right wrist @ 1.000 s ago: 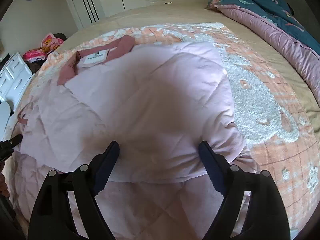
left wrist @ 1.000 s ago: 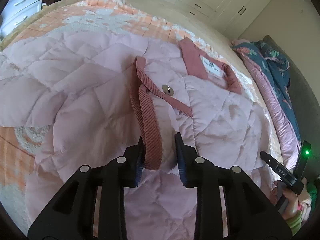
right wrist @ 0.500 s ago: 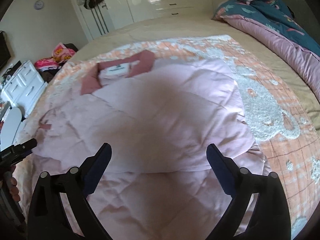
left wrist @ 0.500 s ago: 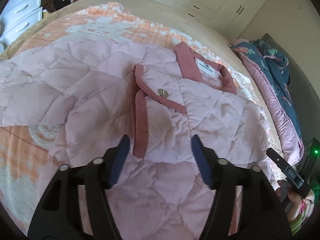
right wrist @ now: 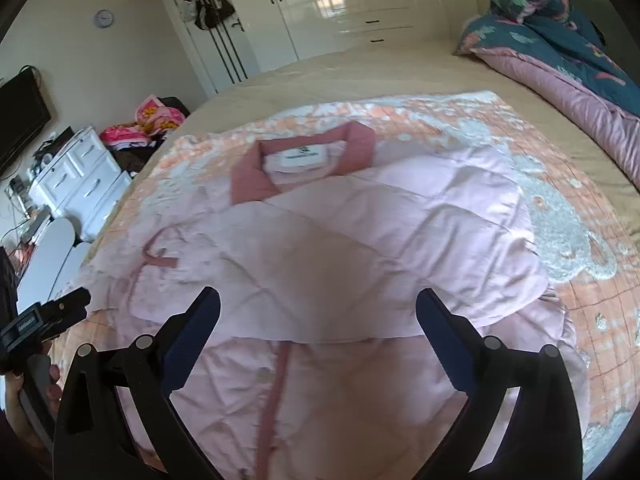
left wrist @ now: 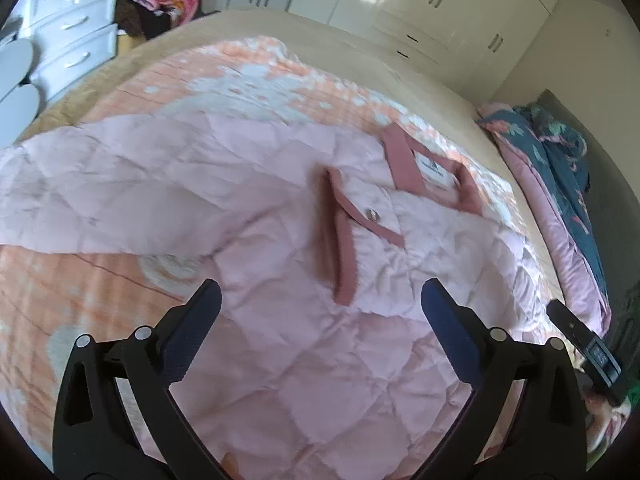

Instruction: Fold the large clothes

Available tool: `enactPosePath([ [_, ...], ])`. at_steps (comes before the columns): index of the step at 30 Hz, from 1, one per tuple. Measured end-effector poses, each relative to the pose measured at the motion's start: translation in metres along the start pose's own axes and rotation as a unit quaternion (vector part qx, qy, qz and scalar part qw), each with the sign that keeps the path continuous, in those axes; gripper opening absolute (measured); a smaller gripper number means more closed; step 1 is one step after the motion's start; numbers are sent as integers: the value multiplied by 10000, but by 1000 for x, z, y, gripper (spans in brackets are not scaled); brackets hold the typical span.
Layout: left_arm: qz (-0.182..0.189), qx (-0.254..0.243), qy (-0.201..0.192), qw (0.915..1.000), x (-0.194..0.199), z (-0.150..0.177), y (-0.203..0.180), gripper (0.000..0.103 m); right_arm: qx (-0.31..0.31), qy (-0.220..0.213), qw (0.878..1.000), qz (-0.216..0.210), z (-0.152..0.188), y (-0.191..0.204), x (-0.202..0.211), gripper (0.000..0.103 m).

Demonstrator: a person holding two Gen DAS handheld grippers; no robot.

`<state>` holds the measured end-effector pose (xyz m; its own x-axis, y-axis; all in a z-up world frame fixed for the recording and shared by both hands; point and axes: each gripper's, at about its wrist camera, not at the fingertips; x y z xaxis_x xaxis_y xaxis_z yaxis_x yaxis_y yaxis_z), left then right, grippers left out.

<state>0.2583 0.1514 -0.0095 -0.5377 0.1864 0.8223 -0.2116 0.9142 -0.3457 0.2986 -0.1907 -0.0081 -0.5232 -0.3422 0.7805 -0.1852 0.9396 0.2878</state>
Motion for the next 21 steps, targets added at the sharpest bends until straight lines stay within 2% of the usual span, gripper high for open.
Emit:
enactPosePath([
  [10,-116,669,-284,9973,27,-16,48,94,387,-90,9990,-203,-8,59,5,98],
  [16,-221,1025,-596,9927,52,-21,80,94,665,-86,9970,-389,-15,102,2,98],
  [21,-207,1467,-687,9866,58,-21,110,94,863,-49,9947,-549,-20,134,-2,98],
])
Point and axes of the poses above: each gripper's, at about its wrist camera, not at the fingertips, and x roughly against the way its jaws point, y to its left, z to its underside, and after that the axes turned 9 degrees about y, right-handed
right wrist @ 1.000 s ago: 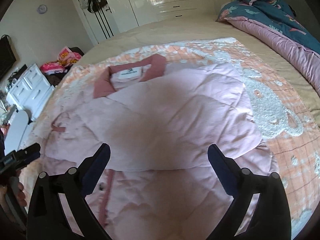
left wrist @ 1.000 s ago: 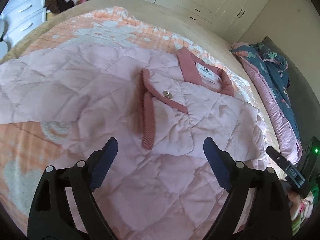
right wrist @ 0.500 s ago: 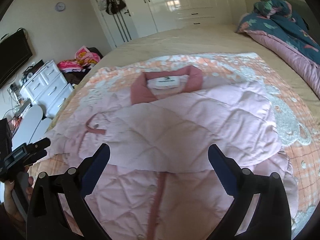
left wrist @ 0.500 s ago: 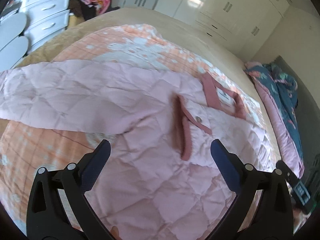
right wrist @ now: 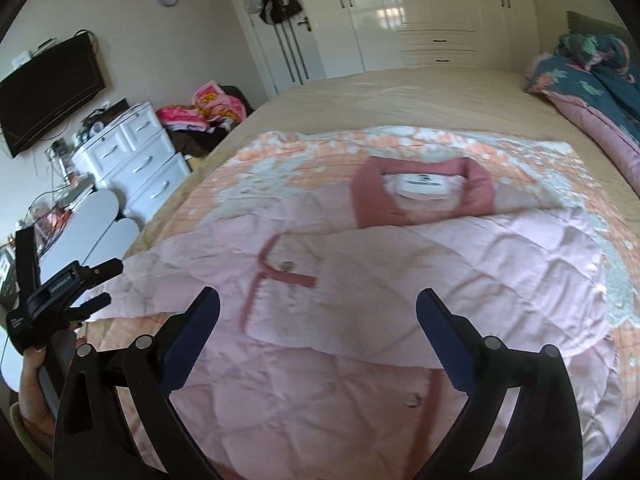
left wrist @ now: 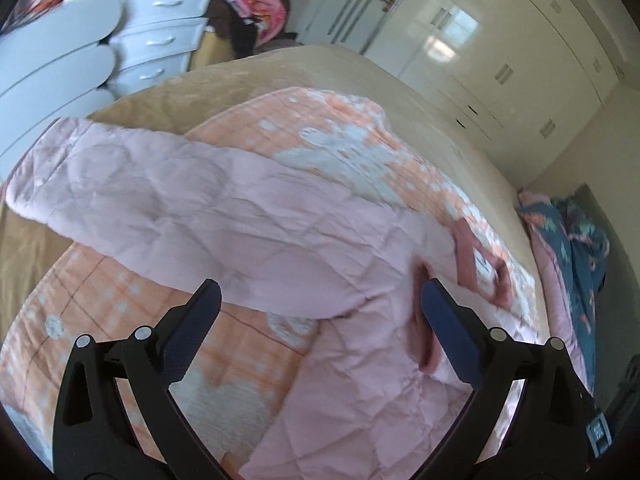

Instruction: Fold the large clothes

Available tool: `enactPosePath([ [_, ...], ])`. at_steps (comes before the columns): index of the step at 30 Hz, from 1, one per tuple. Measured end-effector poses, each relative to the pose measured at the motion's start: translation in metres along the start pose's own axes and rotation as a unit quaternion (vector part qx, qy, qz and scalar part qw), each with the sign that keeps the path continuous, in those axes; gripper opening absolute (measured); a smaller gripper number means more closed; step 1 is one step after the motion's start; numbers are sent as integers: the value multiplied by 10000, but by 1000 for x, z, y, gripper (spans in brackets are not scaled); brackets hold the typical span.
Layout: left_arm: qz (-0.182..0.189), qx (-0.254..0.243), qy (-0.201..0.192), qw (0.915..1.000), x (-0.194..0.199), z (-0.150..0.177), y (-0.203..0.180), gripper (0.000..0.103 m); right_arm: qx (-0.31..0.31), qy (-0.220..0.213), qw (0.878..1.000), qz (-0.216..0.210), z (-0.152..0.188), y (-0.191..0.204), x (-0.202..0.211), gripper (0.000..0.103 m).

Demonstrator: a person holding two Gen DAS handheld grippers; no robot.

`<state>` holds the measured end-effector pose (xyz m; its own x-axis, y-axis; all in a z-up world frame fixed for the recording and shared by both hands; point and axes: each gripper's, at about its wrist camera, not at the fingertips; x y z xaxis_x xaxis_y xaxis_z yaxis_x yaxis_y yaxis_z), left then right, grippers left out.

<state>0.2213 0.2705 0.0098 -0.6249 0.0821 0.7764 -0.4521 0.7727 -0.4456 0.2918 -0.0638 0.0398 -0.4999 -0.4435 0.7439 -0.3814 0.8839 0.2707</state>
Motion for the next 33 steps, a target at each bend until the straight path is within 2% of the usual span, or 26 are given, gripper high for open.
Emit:
enactPosePath([
  [10,-125,529,-105,9985,7,-17,44,94,496,126,9981,-342,-10,65,-20,98],
  [13,9,810,-11,9967,5,-19,63,94,637,190,9968,-442,-10,82,-28,98],
  [20,-21,1328,-6,9911,5,-24,102,94,915,364,9931,-636,-12,117,-47,98],
  [24,-75,1601,12,9871,4,-25,124,94,1153,557,9895,-675,-12,139,-62,98],
  [27,-35,1950,83,9808,-2,-24,145,94,1292,657,9871,-677,-10,152,-72,98],
  [33,1,2425,65,9701,-12,-22,170,94,1306,834,9850,-765,-5,160,-89,98],
])
Point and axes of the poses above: each gripper's, at about its wrist camera, not at the fingertips, and x roughly against the way its jaws point, y to its left, z to its underside, and after that the axes turned 9 degrees about y, right-handed
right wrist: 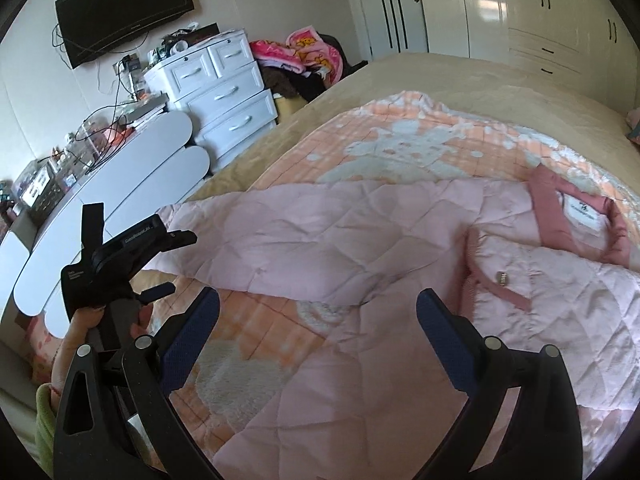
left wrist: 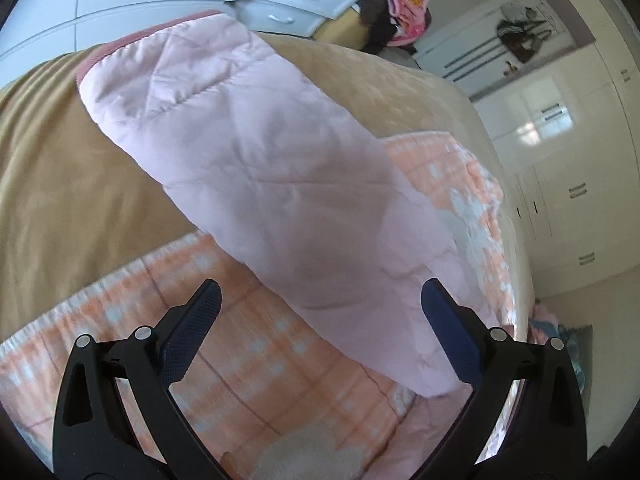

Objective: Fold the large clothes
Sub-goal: 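Grasp the sleeve cuff with the left tool and lift it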

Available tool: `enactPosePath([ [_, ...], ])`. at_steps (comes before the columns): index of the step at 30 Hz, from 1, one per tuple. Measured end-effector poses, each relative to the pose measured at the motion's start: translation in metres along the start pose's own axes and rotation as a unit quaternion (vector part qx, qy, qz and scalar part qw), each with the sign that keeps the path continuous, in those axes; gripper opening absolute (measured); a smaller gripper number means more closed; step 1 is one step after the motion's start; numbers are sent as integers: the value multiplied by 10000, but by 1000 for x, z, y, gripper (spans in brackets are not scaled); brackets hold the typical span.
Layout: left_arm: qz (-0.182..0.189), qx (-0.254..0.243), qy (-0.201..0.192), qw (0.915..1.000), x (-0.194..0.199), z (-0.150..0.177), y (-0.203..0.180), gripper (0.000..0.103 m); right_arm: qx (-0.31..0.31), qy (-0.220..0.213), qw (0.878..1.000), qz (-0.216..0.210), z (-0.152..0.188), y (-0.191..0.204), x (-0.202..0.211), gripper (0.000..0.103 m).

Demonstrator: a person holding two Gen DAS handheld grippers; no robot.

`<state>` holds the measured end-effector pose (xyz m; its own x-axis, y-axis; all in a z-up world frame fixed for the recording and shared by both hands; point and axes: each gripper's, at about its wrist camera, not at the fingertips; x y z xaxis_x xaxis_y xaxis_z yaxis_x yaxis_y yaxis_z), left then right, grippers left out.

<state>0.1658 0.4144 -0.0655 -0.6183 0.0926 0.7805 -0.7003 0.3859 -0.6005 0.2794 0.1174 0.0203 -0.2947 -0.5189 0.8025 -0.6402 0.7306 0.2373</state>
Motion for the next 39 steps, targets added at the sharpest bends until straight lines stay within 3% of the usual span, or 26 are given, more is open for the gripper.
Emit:
enactPosePath([
  [8,359,541,-179,9977,-13,-13,23,94,-89,134,9999,-38,12,-4,-10,98],
  [18,854,963,-496,9904,-16,-41,52,92,-542,14,9984,150,39,-46,15,98],
  [19,837,968,-510,9905,-15,-43,53,85,-586,-12,9982,158,41,-50,18,98],
  [20,720,951,-518,9915,-14,-43,51,56,-650,-43,9977,168,45,-56,23,98],
  [21,534,938,-555,9926,-11,-44,51,34,-708,-74,9973,191,50,-61,27,98],
  [23,724,895,-642,9913,-6,-44,52,18,-791,-126,9965,230,57,-68,34,98],
  [28,887,252,-1140,9892,40,-37,15,11,-1042,-259,9938,282,70,-84,52,98],
  [33,1265,-467,-1474,9798,83,-22,-34,10,-1147,-412,9920,321,85,-91,73,98],
  [39,1403,-1187,-1765,9670,116,9,-85,10,-1280,-521,9888,568,103,-108,100,98],
])
Point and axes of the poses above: each gripper's, at about its wrist camera, not at the fingertips, and x roughly against the way its jaws point, y to its left, z to its underside, and after that the axes turned 9 degrees about y, right-handed
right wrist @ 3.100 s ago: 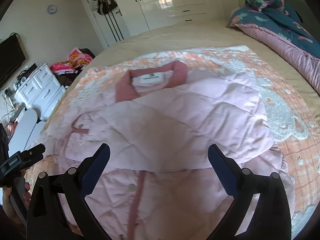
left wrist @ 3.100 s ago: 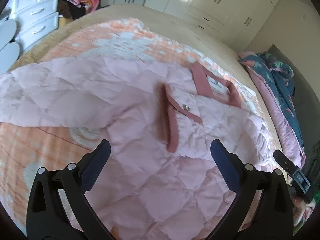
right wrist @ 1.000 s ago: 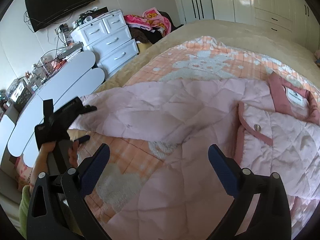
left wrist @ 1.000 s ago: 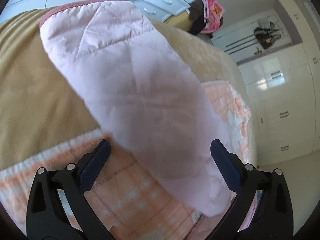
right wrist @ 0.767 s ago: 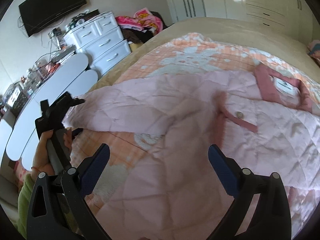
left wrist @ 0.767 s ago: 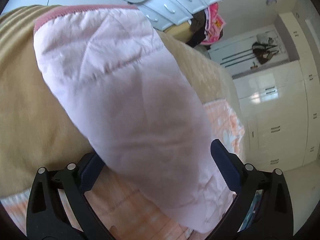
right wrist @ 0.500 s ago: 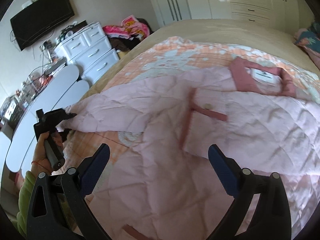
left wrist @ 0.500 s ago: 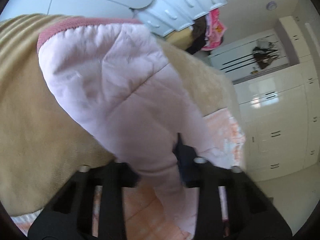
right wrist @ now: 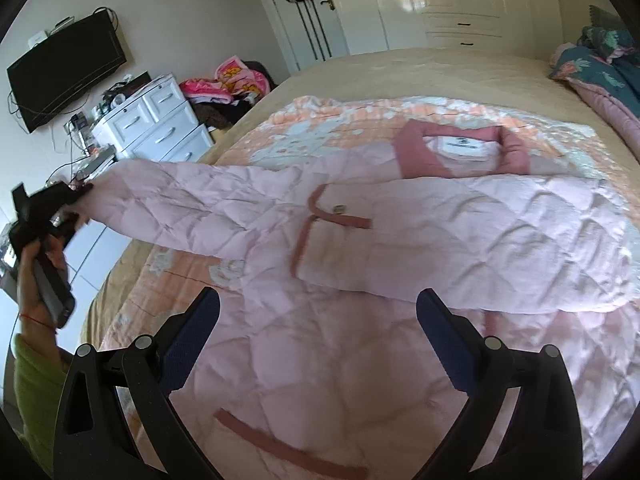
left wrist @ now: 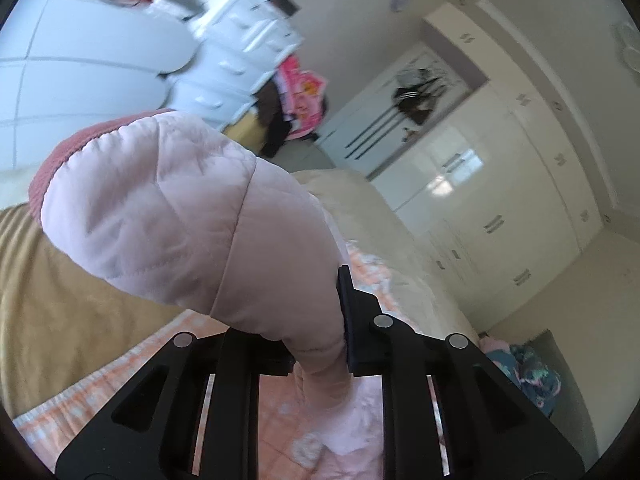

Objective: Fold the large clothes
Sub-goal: 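Grasp the sleeve cuff with the left tool and lift it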

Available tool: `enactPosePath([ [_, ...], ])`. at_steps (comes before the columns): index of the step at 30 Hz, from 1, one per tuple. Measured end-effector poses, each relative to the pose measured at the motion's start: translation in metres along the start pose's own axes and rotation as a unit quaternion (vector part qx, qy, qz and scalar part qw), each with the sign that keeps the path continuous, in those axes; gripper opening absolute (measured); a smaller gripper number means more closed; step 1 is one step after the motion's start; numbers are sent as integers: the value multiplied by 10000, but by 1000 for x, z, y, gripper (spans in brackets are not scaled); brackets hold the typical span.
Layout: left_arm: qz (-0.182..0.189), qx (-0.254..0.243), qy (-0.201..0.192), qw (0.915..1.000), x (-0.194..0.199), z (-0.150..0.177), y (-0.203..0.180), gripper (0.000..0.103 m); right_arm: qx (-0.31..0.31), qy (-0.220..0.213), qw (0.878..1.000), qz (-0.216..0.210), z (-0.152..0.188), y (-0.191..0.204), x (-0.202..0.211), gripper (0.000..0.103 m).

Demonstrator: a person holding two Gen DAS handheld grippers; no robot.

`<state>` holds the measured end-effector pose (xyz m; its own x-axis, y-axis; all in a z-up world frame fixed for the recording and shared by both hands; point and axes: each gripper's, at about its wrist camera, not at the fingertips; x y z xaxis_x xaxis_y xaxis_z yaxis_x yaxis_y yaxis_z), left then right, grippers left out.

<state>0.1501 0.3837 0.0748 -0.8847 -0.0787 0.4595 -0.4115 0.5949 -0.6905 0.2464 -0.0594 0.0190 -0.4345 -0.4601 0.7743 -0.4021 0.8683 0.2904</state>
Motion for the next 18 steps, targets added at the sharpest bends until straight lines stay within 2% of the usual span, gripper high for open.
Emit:
enactPosePath([
  [5,182,-446,-64,9988,7,13,-41,10,-273,-62,9994,204,10,-23,13,98],
  [9,528,-702,-19,9961,14,28,-70,9,-464,-99,9986,242,20,-39,22,98],
  [16,916,-1100,106,9896,17,55,-101,9,-799,-143,9961,347,38,-66,40,98],
  [18,1029,-1359,166,9852,17,66,-114,9,-909,-182,9949,392,41,-75,45,98],
])
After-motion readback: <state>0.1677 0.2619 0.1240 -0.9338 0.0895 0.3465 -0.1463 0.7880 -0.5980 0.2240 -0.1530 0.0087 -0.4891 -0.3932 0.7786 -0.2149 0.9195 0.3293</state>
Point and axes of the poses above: each gripper's, at about its wrist camera, not at the fingertips, and x roughly against the way its jaws point, y to its left, z to its underside, and after that the axes turned 9 degrees about y, right-handed
